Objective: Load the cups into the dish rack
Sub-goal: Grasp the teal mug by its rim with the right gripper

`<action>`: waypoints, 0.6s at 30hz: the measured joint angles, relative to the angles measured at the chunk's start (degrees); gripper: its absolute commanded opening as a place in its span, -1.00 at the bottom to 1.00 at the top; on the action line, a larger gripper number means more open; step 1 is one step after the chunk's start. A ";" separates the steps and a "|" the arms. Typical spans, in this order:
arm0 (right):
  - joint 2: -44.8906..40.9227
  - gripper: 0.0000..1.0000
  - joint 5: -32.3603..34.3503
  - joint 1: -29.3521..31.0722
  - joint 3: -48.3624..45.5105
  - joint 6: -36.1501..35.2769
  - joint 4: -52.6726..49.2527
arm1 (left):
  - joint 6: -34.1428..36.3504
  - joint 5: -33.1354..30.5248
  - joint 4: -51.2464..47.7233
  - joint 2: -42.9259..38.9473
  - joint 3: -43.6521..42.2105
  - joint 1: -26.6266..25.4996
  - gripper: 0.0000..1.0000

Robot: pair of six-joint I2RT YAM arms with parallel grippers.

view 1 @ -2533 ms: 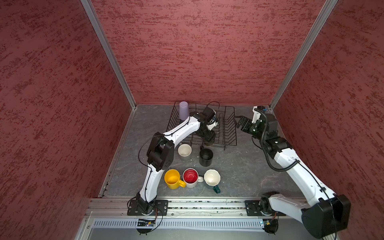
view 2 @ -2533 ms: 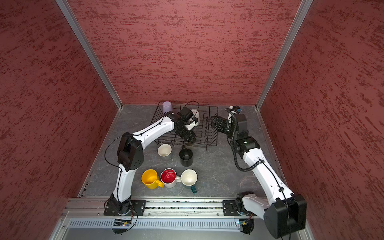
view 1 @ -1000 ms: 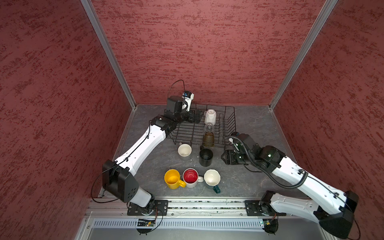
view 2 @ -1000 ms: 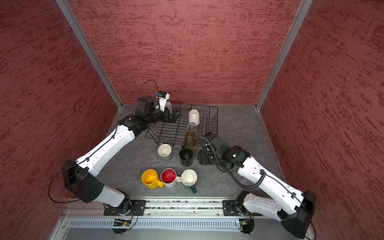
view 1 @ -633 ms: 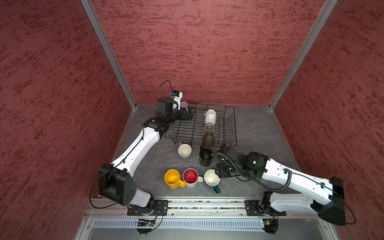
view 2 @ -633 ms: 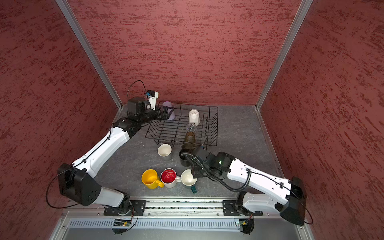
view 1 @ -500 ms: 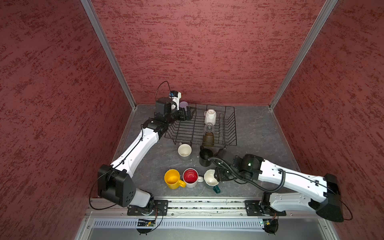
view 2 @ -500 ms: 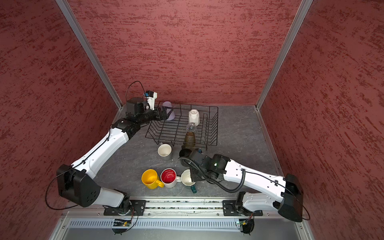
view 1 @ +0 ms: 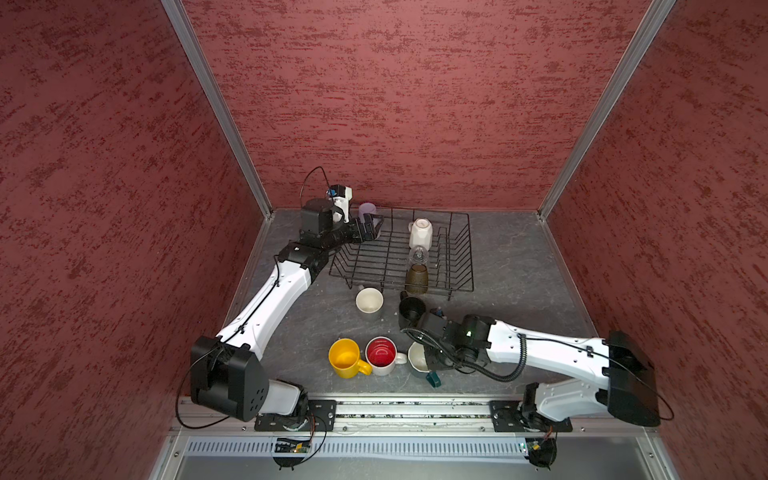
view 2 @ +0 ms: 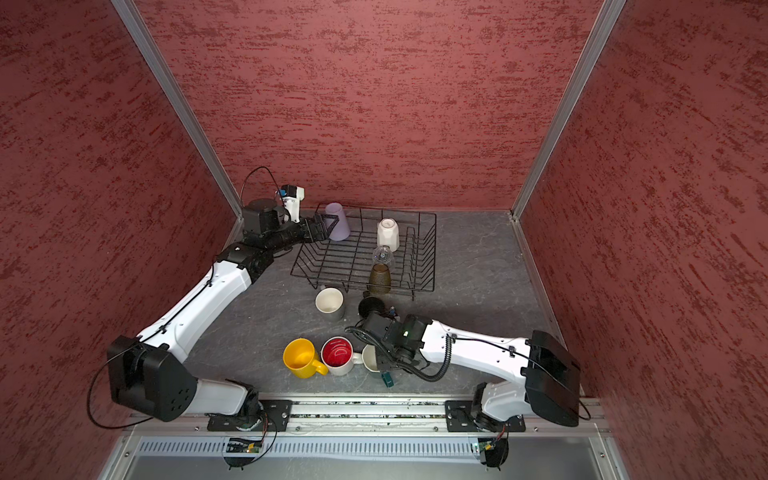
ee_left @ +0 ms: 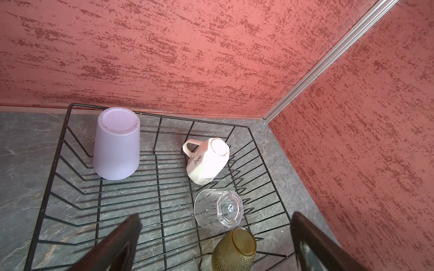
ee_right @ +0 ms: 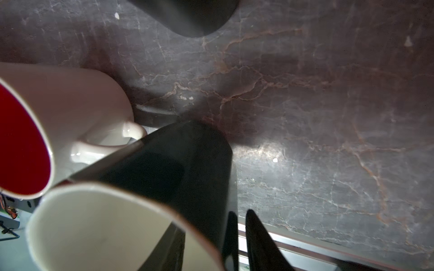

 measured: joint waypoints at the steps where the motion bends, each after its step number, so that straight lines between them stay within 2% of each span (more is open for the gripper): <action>1: 0.50 -0.26 0.24 0.02 0.02 0.07 0.15 | -0.20 0.26 0.37 -0.17 -0.28 0.22 0.99; 18: 2.91 -1.00 4.68 0.09 1.66 -1.18 -5.03 | -3.67 3.85 3.63 -0.79 -2.60 2.86 1.00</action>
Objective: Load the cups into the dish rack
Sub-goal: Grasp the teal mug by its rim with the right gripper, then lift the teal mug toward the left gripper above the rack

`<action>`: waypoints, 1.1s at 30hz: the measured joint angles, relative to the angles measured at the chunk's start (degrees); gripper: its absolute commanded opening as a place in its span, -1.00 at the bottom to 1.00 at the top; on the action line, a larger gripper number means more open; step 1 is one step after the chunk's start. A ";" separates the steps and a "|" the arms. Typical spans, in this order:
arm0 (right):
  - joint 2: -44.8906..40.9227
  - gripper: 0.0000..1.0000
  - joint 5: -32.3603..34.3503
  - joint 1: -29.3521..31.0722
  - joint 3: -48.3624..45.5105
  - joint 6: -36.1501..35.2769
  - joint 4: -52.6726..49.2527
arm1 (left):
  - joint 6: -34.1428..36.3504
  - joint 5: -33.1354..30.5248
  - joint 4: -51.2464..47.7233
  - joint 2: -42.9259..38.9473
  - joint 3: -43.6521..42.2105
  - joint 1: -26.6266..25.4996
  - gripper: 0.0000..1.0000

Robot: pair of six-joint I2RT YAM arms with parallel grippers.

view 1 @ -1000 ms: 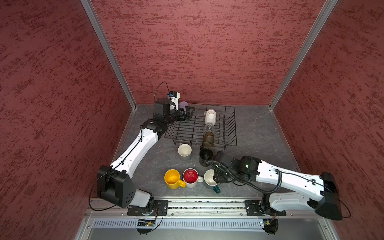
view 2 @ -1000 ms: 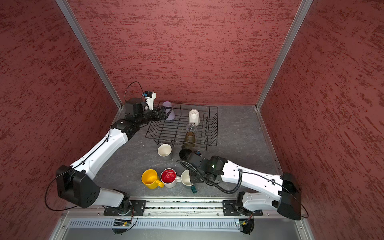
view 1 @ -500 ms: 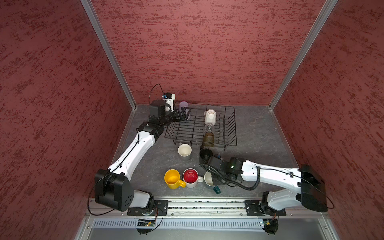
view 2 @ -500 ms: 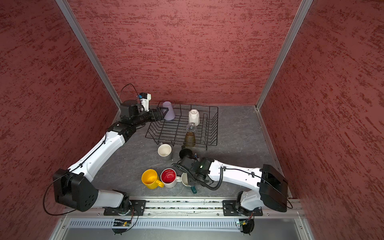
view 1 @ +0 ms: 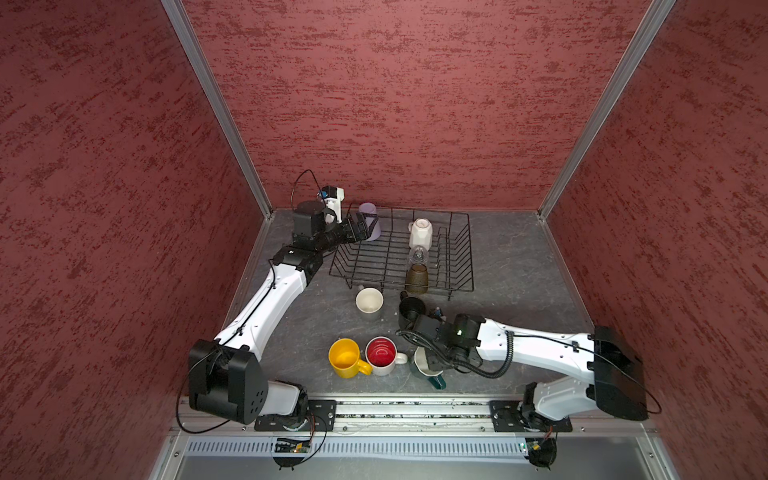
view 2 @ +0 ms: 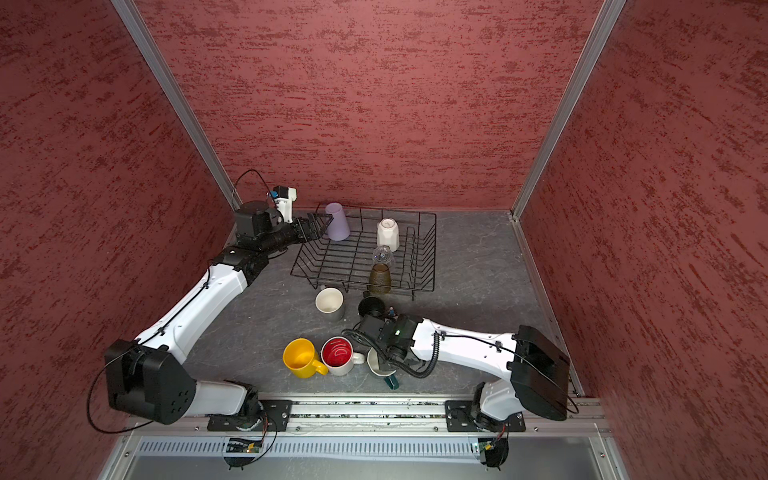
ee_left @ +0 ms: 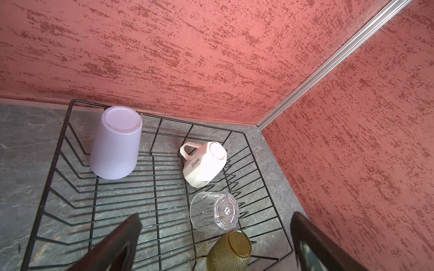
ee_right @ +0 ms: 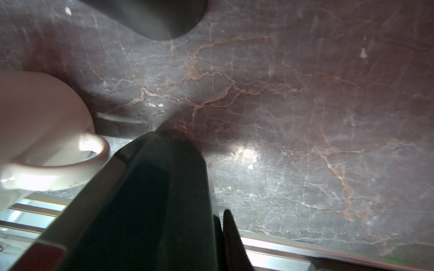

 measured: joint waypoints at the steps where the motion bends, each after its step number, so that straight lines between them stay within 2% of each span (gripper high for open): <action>1: -0.04 -1.00 0.13 0.00 0.07 -0.04 -0.42 | -0.22 0.24 0.07 0.00 -0.02 0.13 0.99; 5: -1.68 -1.00 0.81 -0.26 0.15 -0.35 -3.58 | -1.33 1.42 0.92 0.00 -0.09 1.11 0.99; 9: -7.82 -1.00 1.53 -2.14 1.57 -1.33 -8.35 | -2.29 2.60 2.80 -0.17 -0.83 1.77 1.00; 17: -19.02 -1.00 4.04 -10.71 13.44 -4.94 -11.50 | -3.72 5.88 5.88 -0.68 -2.69 2.32 0.99; 22: -22.97 -1.00 3.78 -19.32 14.19 -9.57 -4.63 | -4.02 7.85 8.00 -0.79 -2.78 2.45 0.99; 26: -23.32 -1.00 1.75 -27.78 13.53 -13.90 4.87 | -4.57 10.45 10.73 -1.01 -3.39 2.56 0.99; 30: -19.41 -1.00 -4.42 -36.59 15.58 -17.70 13.62 | -6.38 15.08 15.89 -1.09 -5.88 3.61 0.99; 33: -14.23 -1.00 -9.44 -40.76 19.28 -19.47 18.18 | -7.52 18.67 18.53 -0.90 -6.49 4.48 0.99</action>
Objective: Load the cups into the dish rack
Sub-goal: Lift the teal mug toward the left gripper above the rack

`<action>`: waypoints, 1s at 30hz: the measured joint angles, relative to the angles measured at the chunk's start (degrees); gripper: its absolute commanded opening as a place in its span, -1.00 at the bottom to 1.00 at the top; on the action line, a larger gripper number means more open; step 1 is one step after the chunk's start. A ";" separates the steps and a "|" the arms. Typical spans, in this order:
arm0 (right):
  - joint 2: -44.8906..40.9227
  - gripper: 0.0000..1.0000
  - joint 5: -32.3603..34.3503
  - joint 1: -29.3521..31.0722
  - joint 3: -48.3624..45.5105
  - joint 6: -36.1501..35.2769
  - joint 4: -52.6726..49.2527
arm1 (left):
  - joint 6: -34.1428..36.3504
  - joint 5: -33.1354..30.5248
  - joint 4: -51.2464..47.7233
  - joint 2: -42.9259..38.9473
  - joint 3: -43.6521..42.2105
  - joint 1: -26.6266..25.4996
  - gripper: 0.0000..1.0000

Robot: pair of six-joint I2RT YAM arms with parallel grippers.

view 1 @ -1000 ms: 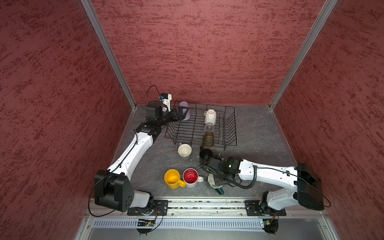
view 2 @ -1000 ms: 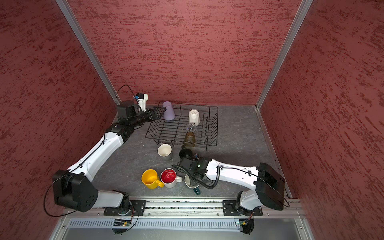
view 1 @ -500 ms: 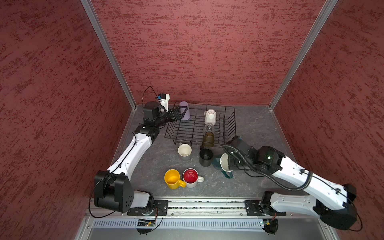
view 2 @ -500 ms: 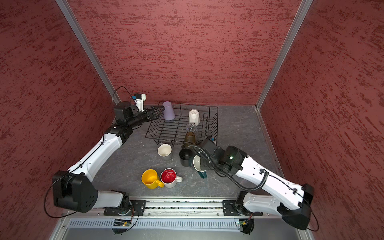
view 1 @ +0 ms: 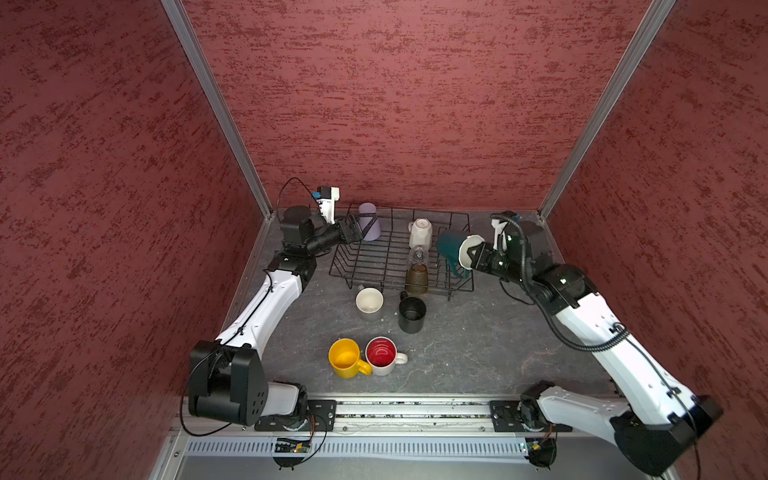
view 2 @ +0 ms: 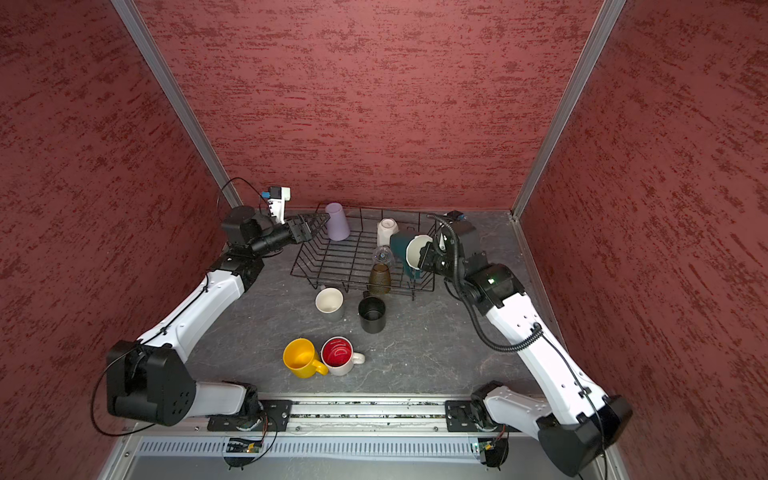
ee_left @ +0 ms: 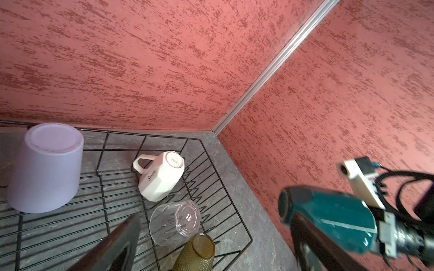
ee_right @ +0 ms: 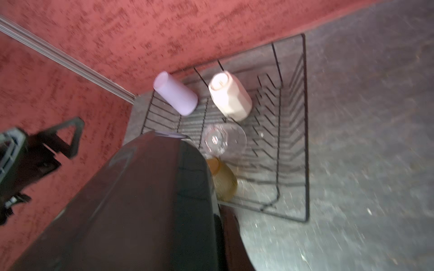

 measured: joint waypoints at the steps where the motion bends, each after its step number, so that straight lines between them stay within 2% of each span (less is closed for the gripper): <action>1: 1.90 -1.00 -2.08 -1.05 1.09 -0.39 1.84 | -0.31 1.01 0.98 0.00 -0.02 0.20 1.00; 8: 10.01 -1.00 -15.78 -4.37 4.11 -2.01 8.92 | -3.28 7.93 10.64 0.04 -0.96 0.55 0.99; 16: 13.29 -1.00 -30.53 -4.63 5.46 -2.38 14.73 | -7.04 14.32 21.20 1.18 -1.99 0.55 0.99; 25: 13.51 -1.00 -41.75 -4.66 5.35 1.55 25.03 | -14.23 21.44 35.06 5.90 -2.10 -0.24 0.99; 30: 14.47 -1.00 -46.23 -4.63 4.66 4.90 31.52 | -15.89 24.39 39.78 6.40 -2.62 -1.81 0.99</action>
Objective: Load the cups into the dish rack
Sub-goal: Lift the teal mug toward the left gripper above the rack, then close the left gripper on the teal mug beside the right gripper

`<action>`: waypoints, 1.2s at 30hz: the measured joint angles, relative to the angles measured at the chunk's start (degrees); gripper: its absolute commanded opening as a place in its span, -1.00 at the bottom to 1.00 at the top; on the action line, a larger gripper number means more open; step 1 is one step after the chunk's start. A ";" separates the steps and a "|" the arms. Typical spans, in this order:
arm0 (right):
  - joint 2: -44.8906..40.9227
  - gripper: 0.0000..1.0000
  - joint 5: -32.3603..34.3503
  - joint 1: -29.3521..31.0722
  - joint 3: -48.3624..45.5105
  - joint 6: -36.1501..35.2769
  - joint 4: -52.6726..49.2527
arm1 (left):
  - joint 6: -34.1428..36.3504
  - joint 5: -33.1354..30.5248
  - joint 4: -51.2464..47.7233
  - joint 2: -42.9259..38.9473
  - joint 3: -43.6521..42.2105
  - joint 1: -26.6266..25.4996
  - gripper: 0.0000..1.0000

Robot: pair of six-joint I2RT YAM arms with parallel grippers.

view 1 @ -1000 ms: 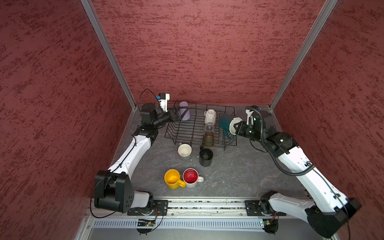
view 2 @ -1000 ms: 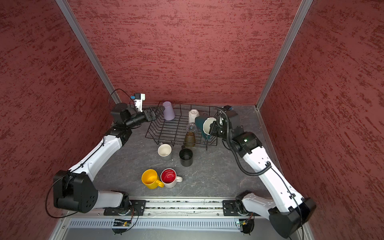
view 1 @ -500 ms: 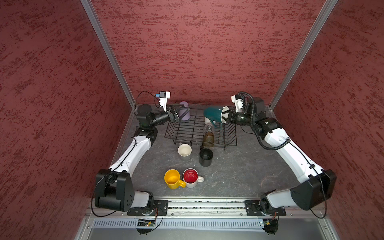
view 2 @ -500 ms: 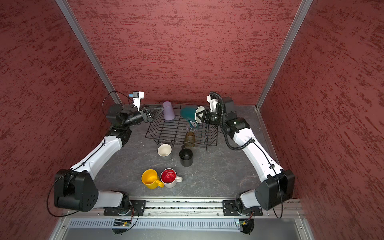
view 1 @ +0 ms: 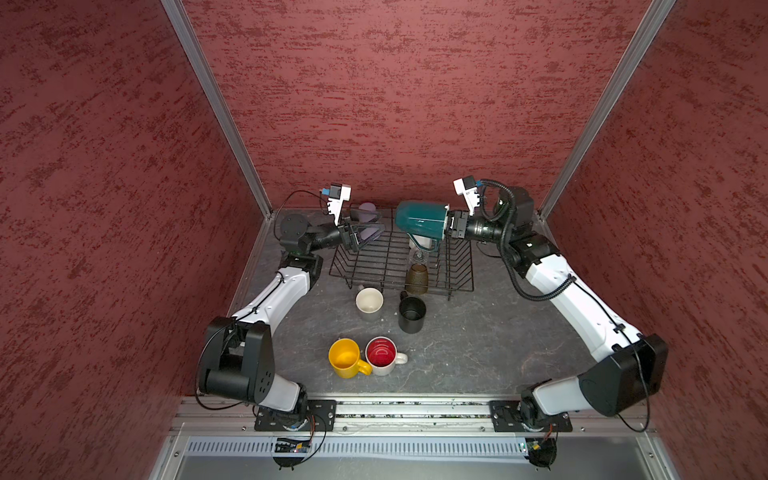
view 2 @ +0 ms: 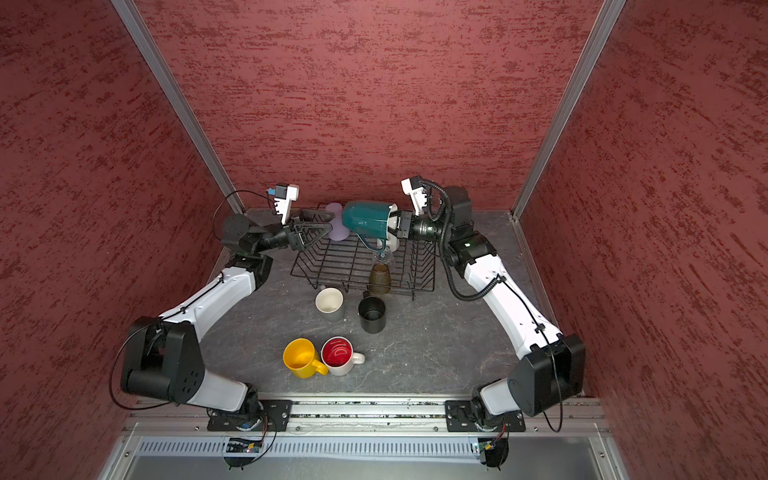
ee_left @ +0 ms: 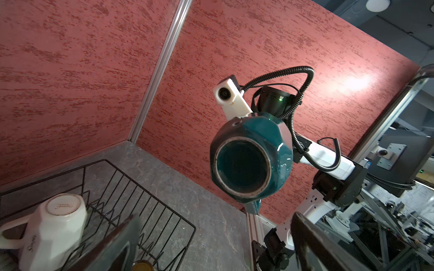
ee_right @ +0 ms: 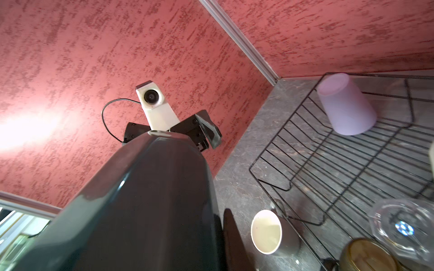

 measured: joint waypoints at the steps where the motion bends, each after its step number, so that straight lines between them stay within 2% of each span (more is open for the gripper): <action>1: 0.24 -1.00 -0.57 0.00 -0.15 0.50 0.74 | -0.02 0.46 0.55 0.00 -0.02 -0.26 0.99; 12: 3.58 -1.00 -4.02 0.83 -0.98 4.39 6.47 | 0.87 3.65 1.36 0.00 0.26 -2.71 0.99; 36: 6.75 -1.00 -5.25 6.34 -1.51 7.30 12.68 | 3.15 5.33 -0.50 0.00 2.32 -5.35 0.99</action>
